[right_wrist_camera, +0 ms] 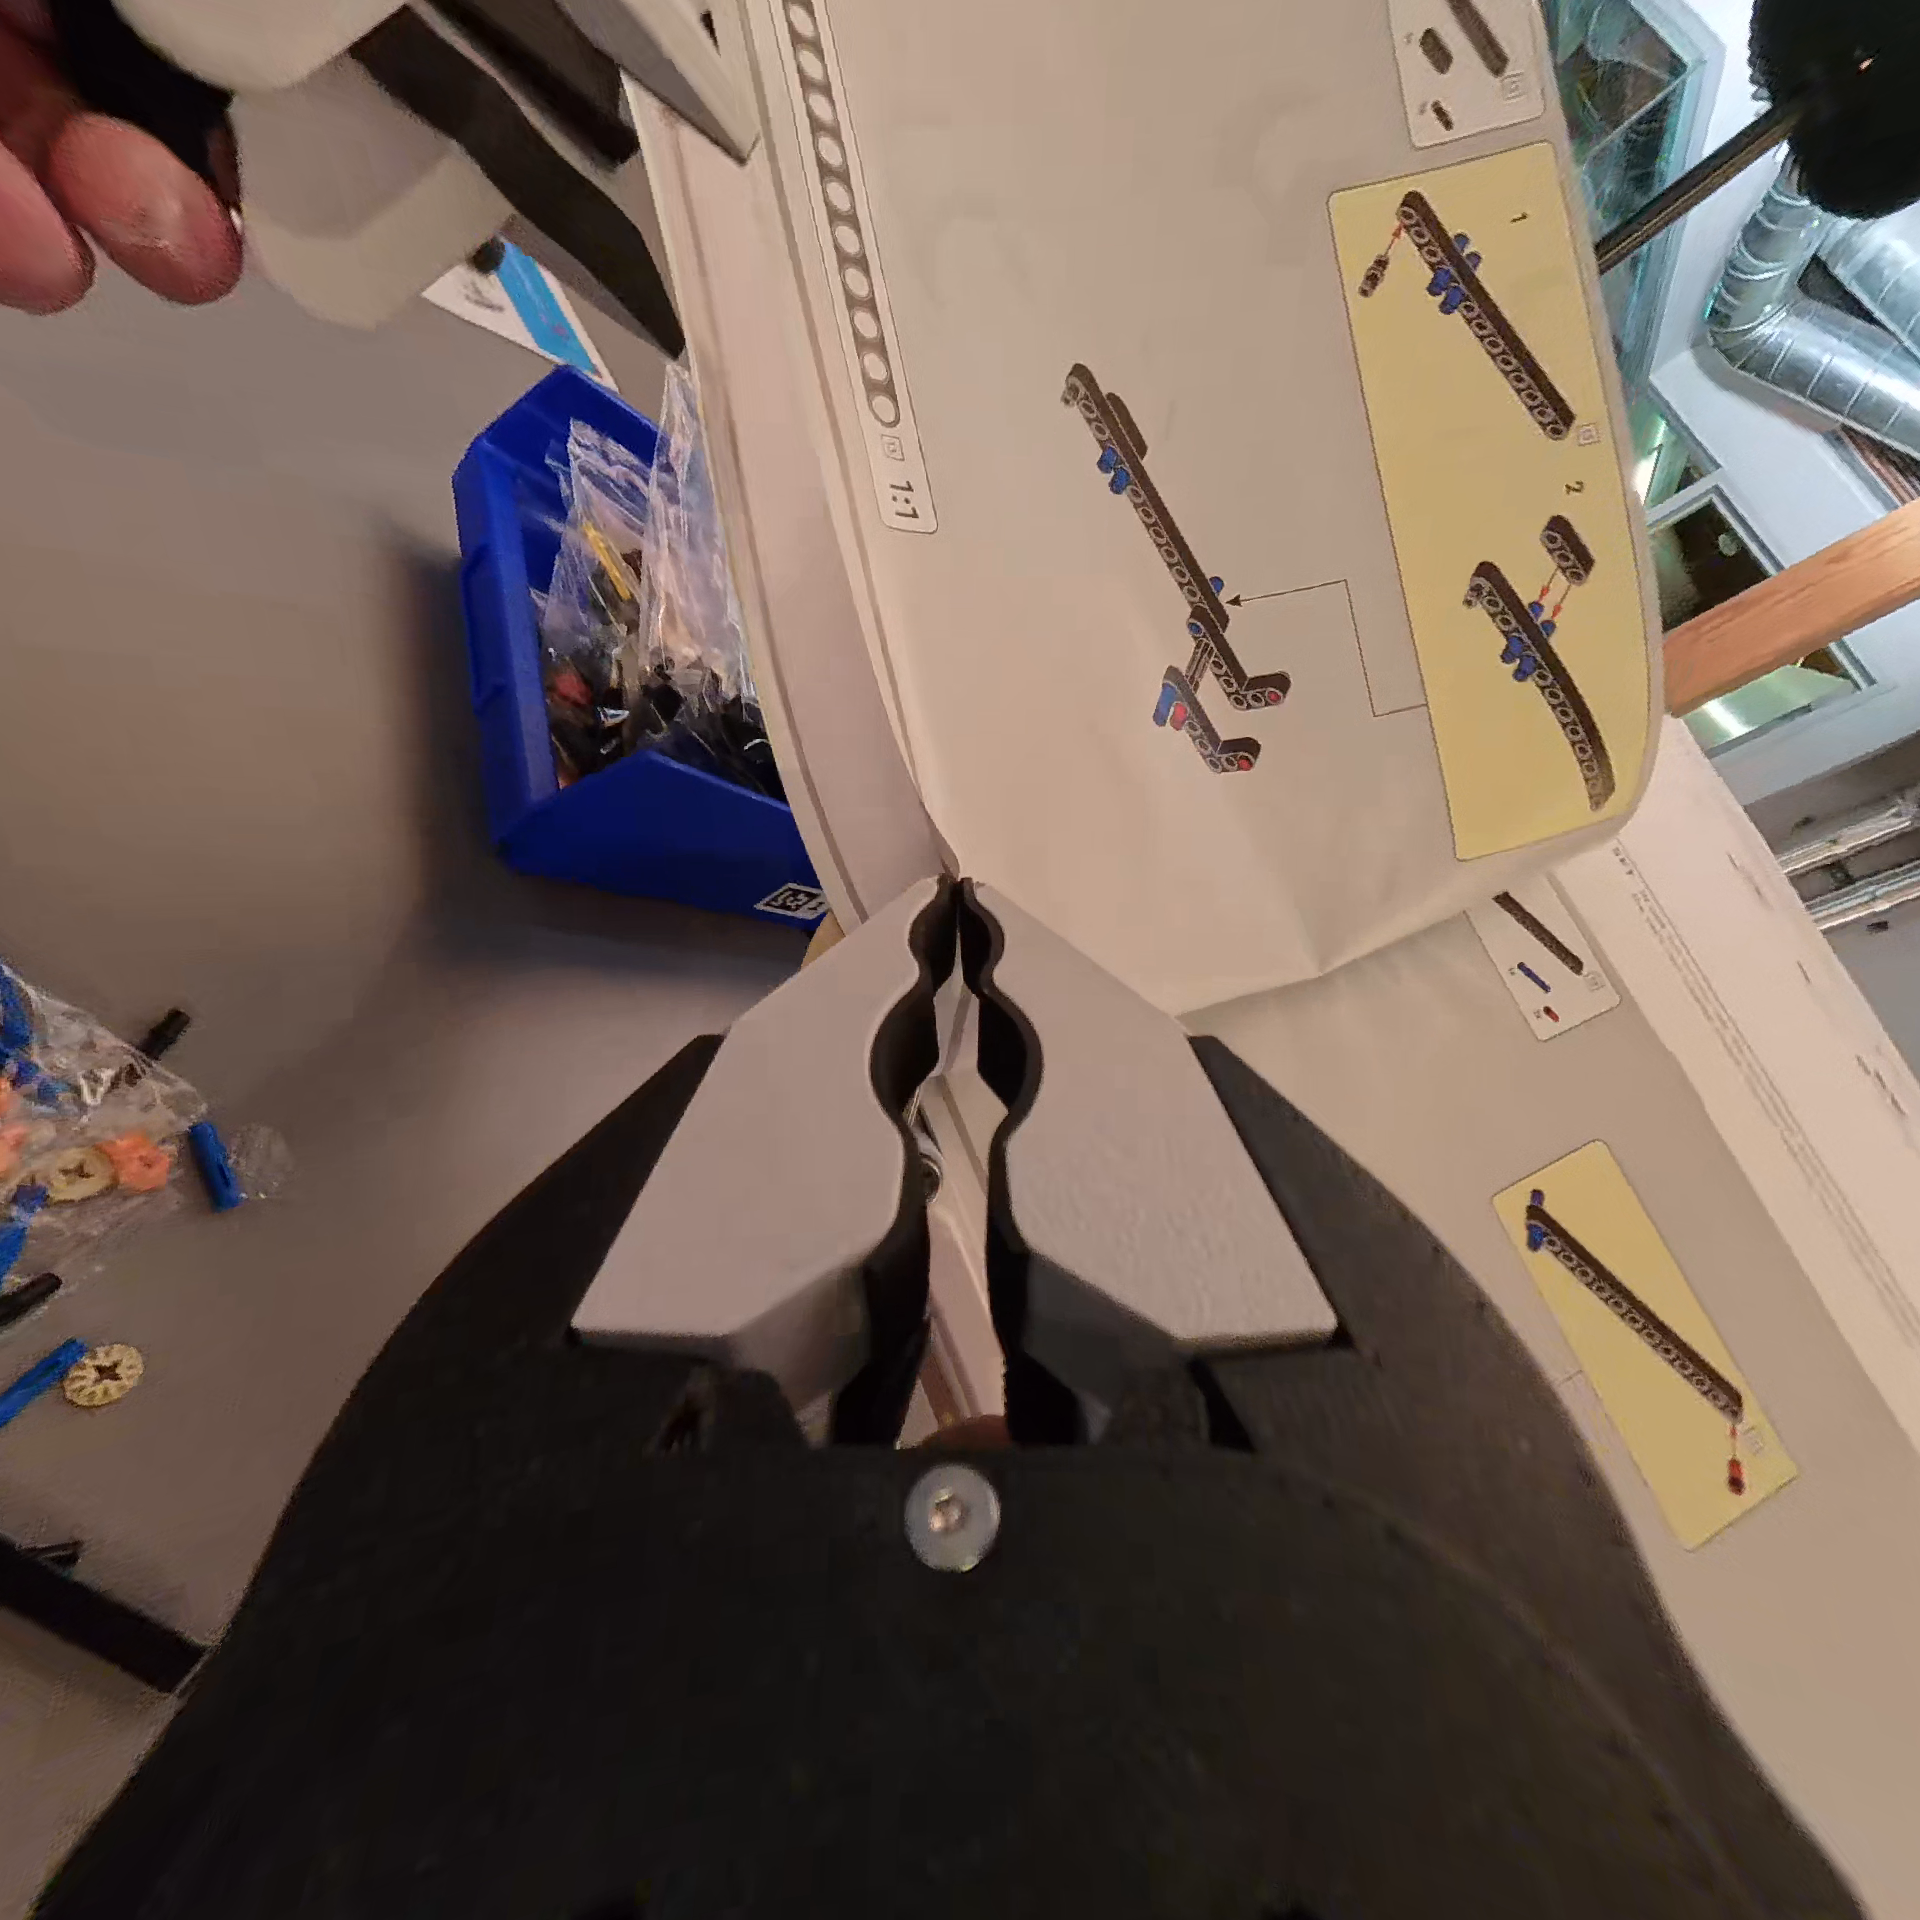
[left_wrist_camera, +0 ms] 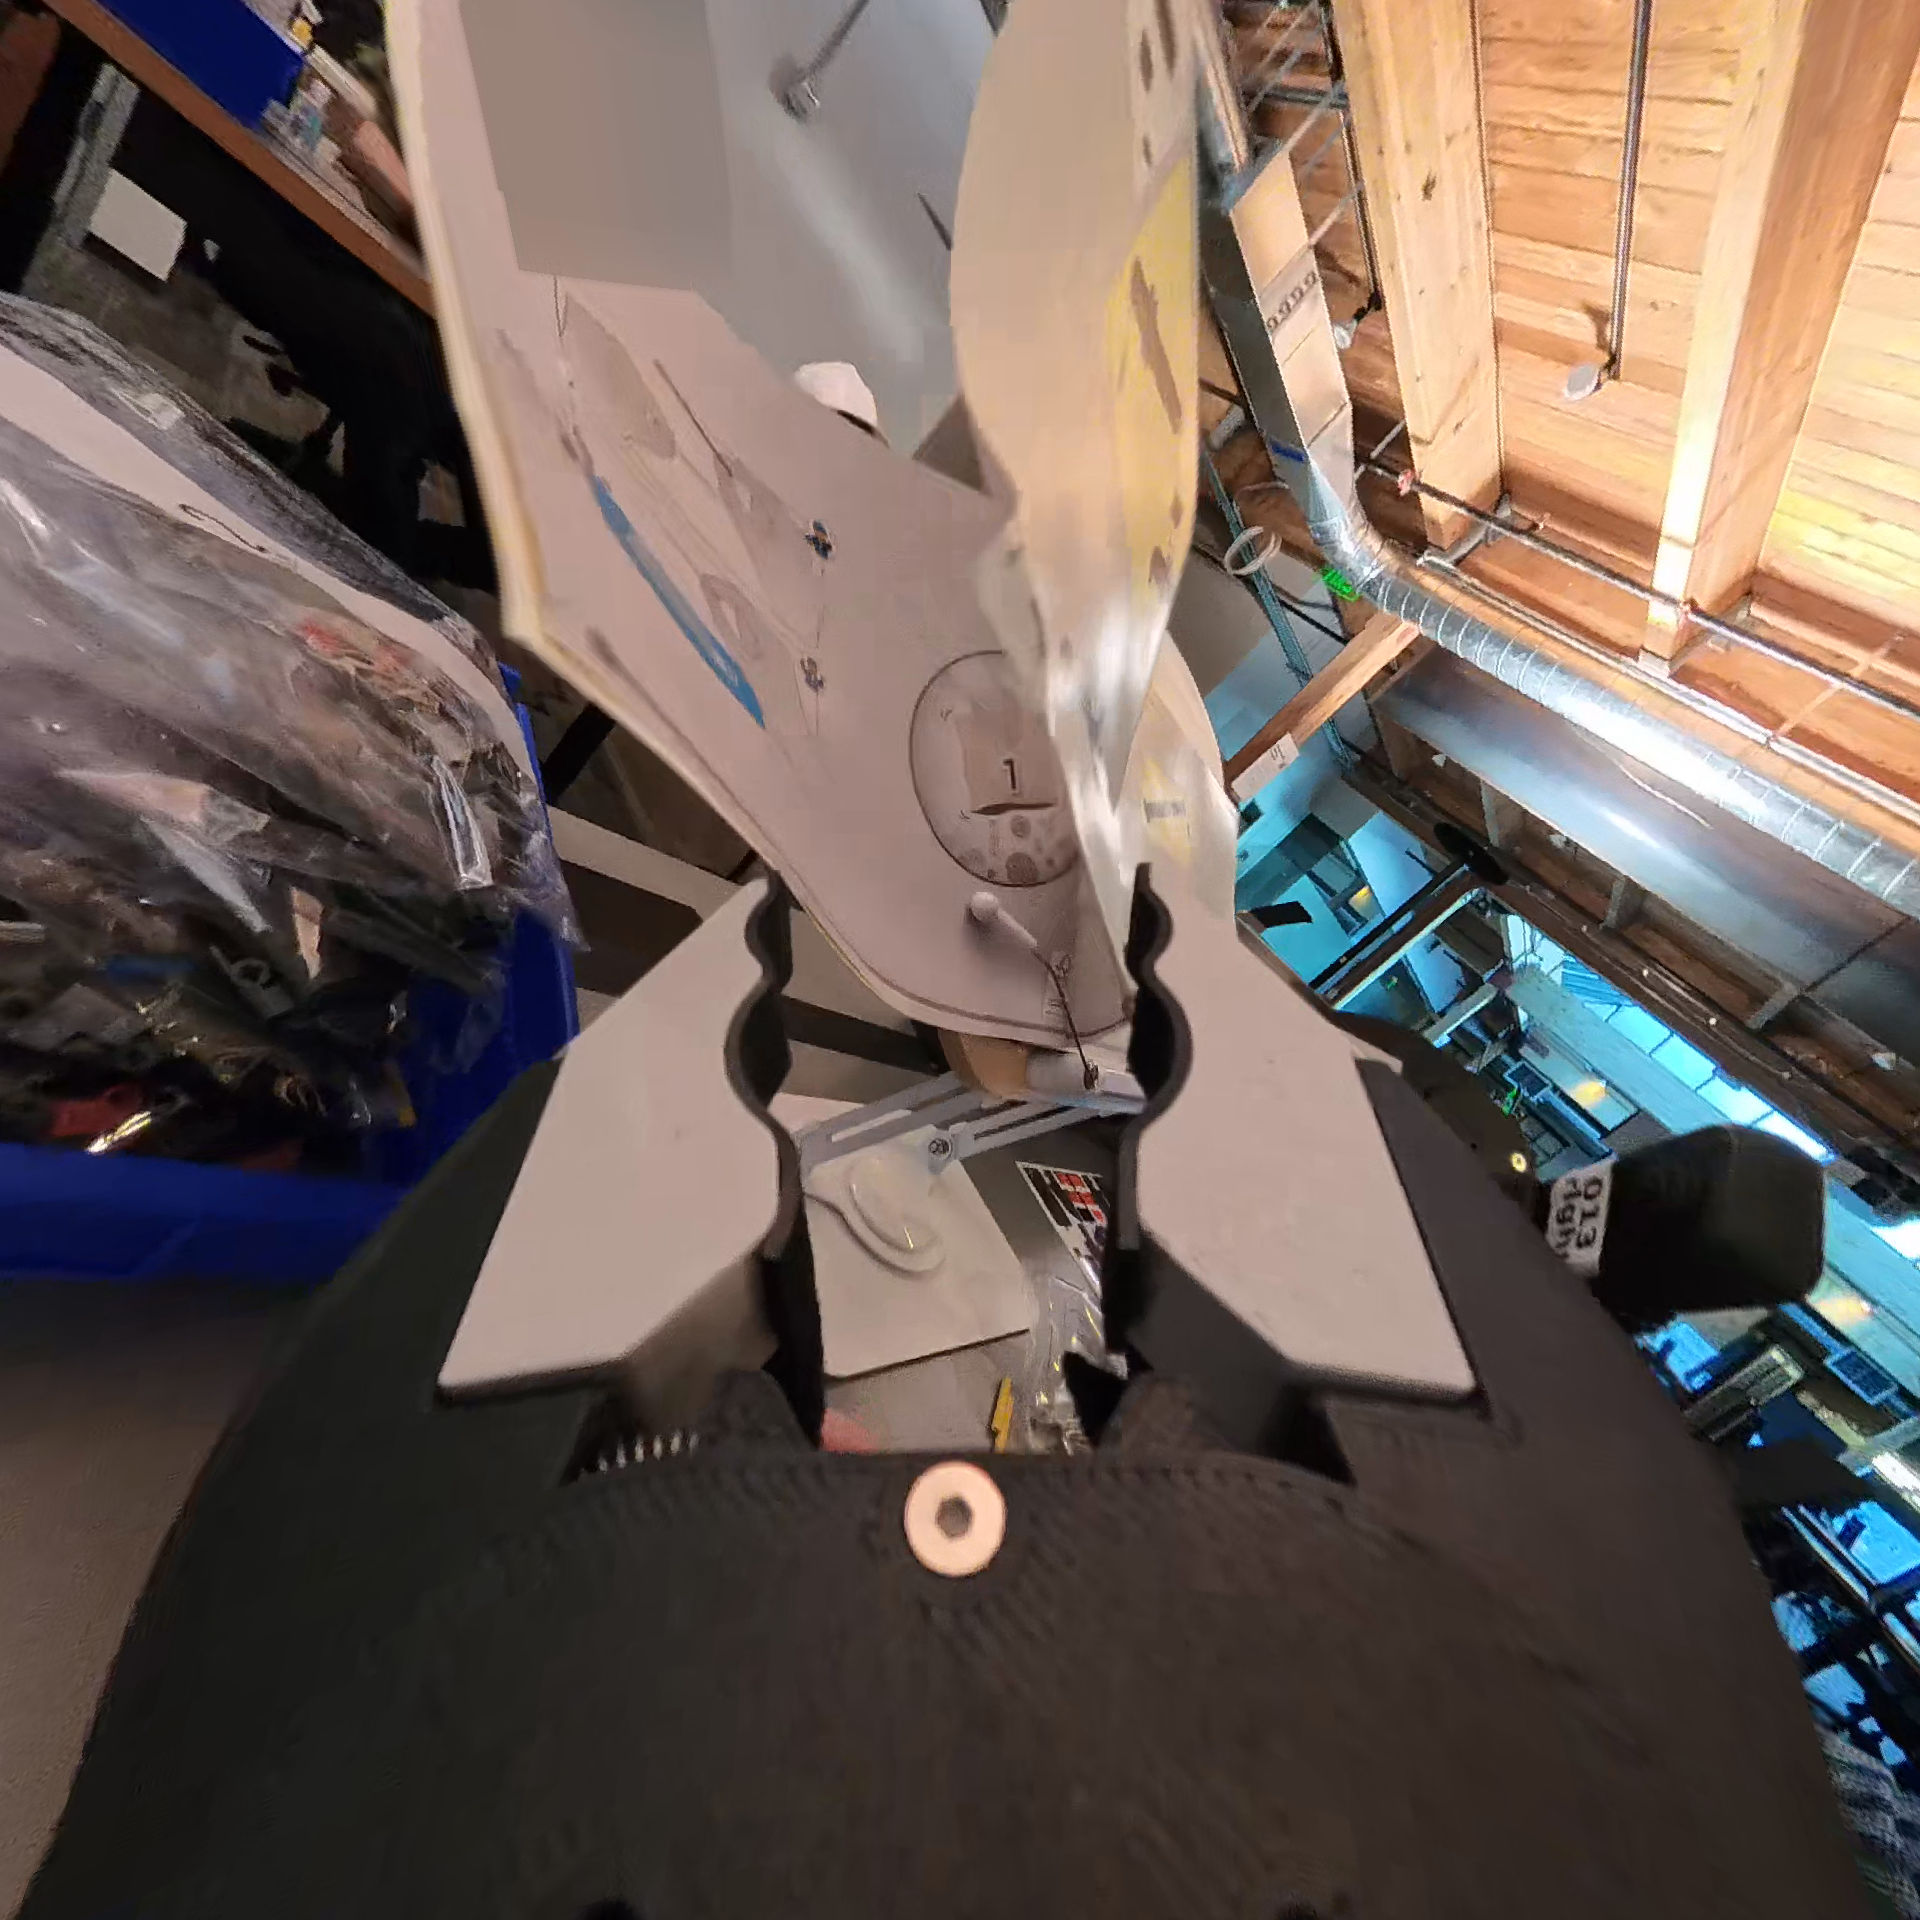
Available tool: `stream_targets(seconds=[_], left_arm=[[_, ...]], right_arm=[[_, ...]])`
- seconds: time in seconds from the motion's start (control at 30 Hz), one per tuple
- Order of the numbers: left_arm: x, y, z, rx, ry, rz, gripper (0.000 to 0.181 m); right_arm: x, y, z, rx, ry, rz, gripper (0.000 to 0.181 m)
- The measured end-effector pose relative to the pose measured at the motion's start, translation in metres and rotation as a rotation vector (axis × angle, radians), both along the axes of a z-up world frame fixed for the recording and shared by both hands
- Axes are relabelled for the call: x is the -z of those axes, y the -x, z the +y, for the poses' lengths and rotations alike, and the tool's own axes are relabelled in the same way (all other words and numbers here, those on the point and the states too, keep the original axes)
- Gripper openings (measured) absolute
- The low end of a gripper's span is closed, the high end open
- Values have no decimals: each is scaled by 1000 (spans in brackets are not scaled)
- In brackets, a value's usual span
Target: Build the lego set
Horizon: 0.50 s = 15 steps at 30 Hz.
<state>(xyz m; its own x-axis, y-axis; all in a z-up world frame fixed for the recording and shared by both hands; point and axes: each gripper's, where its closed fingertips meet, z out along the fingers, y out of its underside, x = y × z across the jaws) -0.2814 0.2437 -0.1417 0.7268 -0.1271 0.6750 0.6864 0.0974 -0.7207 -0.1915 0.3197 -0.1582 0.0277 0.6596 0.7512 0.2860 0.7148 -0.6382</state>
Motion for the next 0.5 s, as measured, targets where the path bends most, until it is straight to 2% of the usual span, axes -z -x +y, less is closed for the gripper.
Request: stream_targets(seconds=[0.27,0.37,0.43,0.5], left_arm=[[-29,-16,4,83,-41,64,64],[-35,-14,-2,88,-60,26,63],[-32,-10,-4,78,-51,24,52],[-29,-5,-5,57,-39,30,30]], right_arm=[[3,-1,-2,-23,-15,-7,0],[2,-1,-3,-26,-16,-2,0],[2,0,-4,-30,-14,0,0],[4,0,-5,-33,-23,-4,0]])
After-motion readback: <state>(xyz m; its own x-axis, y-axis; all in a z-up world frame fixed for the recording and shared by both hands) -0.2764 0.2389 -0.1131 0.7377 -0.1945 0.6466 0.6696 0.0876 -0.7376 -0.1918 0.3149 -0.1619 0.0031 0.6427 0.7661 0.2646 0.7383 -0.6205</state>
